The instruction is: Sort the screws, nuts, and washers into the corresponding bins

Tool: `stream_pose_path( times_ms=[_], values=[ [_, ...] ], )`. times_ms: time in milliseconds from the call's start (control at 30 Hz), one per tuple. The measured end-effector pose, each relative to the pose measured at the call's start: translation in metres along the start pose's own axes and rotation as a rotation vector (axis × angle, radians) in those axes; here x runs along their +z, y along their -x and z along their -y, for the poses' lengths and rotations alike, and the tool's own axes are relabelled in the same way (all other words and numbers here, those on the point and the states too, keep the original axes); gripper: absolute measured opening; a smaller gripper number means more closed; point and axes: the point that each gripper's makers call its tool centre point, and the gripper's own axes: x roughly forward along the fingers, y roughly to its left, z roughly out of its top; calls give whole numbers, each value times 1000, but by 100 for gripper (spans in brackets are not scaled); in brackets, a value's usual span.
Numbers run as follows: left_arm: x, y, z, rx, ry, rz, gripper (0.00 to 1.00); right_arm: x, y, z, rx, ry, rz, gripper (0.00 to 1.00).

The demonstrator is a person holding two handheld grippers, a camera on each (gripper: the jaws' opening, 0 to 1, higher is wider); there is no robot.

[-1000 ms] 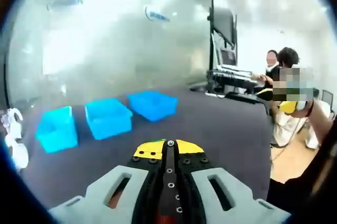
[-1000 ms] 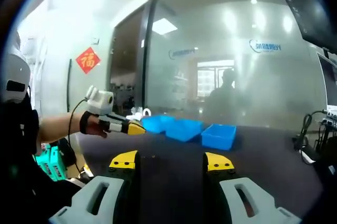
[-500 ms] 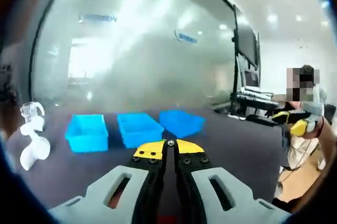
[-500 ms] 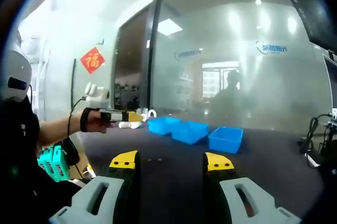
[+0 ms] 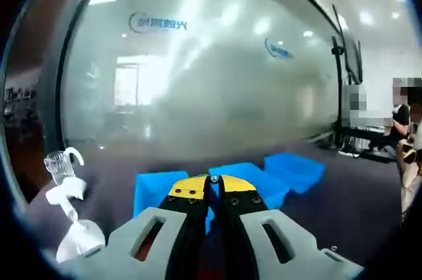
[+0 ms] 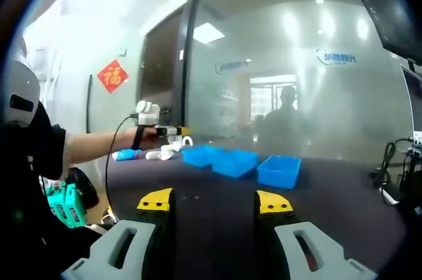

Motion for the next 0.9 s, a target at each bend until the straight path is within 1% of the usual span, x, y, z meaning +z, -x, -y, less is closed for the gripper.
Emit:
stream_pose_path(
  times_ms=[33, 67, 100, 133, 167, 200, 267, 367, 433, 500, 567, 633, 667, 700, 733, 833, 900],
  values=[
    [-1, -6, -2, -5, 32, -5, 5, -1, 0, 0, -1, -1, -2, 43],
    [-5, -14, 0, -28, 85, -29, 5, -1, 0, 0, -1, 1, -3, 43],
    [-6, -18, -2, -26, 92, -32, 5, -1, 1, 0, -1, 0, -4, 43],
    [-7, -24, -4, -20, 76, -36, 5, -1, 1, 0, -2, -2, -3, 43],
    [-11, -27, -7, -6, 41, -59, 5, -1, 1, -1, -2, -4, -1, 43],
    [-11, -32, -10, 7, 26, -59, 5, -1, 2, -1, -2, -6, 1, 43],
    [-15, -40, -15, 20, 3, -77, 5, -2, 2, -2, 0, -12, 3, 43],
    [-18, -49, -27, 48, 5, -94, 5, -4, 2, -3, 0, -12, -4, 43],
    [-18, -54, -37, 67, 27, -100, 5, -4, 3, -4, 2, -15, -3, 43],
    [-17, -57, -47, 91, 29, -100, 5, -4, 3, -4, 1, -16, -2, 43],
    [-20, -59, -57, 112, 7, -125, 5, -4, 4, -5, 3, -17, 0, 43],
    [-21, -61, -59, 105, 1, -128, 5, -4, 4, -5, 4, -20, 3, 43],
    [-21, -61, -61, 104, 18, -122, 5, -4, 4, -6, 5, -21, 4, 43],
    [-21, -61, -63, 118, 36, -119, 5, -4, 3, -6, 6, -24, 4, 43],
    [-21, -61, -65, 127, 32, -121, 5, -5, 3, -7, 6, -25, 4, 43],
    [-22, -61, -62, 125, 3, -133, 5, -6, 3, -8, 11, -29, 4, 43],
    [-21, -61, -62, 128, 0, -134, 6, -6, 3, -9, 12, -28, 5, 43]
  ],
)
